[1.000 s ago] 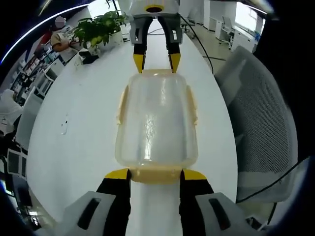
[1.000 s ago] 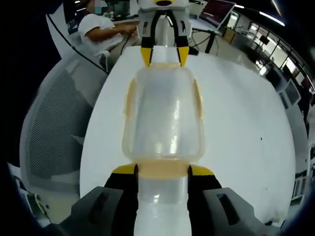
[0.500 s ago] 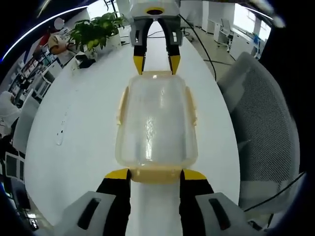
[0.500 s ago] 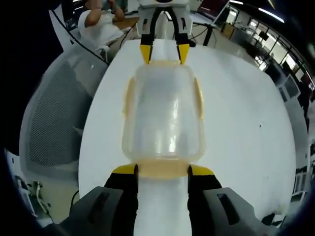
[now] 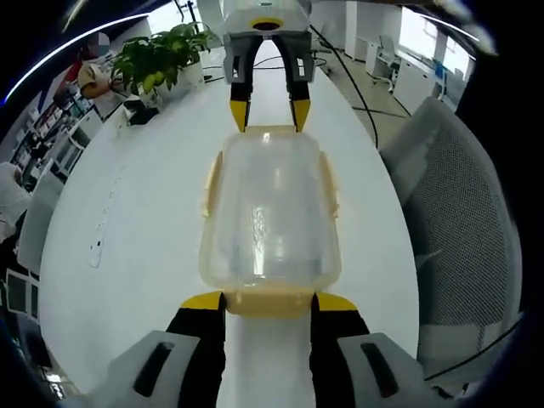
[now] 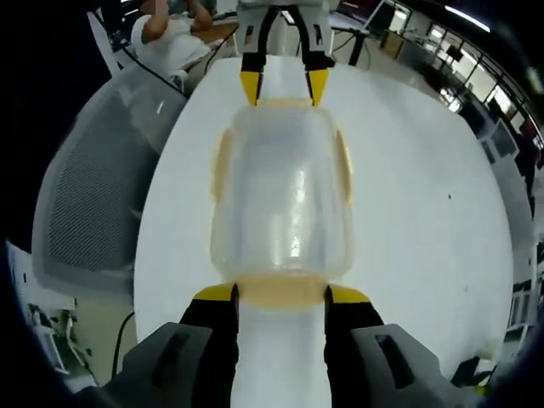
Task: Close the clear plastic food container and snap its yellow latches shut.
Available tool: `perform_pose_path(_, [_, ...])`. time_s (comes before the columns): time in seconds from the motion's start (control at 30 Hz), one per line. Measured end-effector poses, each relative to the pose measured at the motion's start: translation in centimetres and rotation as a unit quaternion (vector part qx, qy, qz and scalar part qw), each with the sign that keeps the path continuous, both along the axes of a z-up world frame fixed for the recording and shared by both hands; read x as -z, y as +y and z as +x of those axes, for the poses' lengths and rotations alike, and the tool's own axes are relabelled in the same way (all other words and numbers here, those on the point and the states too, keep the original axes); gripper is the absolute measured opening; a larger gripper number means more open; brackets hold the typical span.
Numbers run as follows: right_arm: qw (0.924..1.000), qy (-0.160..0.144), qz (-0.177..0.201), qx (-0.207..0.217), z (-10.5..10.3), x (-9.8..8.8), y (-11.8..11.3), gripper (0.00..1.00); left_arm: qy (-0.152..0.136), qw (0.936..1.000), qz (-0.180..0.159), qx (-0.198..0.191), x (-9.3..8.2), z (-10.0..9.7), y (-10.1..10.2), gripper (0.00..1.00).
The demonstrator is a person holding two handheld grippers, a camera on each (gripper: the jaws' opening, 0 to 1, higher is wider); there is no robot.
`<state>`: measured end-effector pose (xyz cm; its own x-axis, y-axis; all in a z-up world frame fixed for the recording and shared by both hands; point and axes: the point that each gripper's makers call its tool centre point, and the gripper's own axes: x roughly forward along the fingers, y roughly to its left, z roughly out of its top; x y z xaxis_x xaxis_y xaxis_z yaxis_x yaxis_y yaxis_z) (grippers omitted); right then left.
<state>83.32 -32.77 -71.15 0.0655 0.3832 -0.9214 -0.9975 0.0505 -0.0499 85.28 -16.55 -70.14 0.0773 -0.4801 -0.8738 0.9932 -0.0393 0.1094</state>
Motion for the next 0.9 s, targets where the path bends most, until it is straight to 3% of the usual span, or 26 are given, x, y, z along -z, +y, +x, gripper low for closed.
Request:
perform_pose_path(0.6, [0.9996,0.007,-0.027,0.001,0.0,1.5,-2.4,0.36,0.007,0.9999,-0.005,0.006,1.3,0.0,-2.4,0.32])
perform_pose_path(0.9, [0.9996,0.011,-0.027,-0.001,0.1,2.0,-2.7,0.36,0.017,0.9998,0.002,0.006,2.4,-0.1,-2.4,0.33])
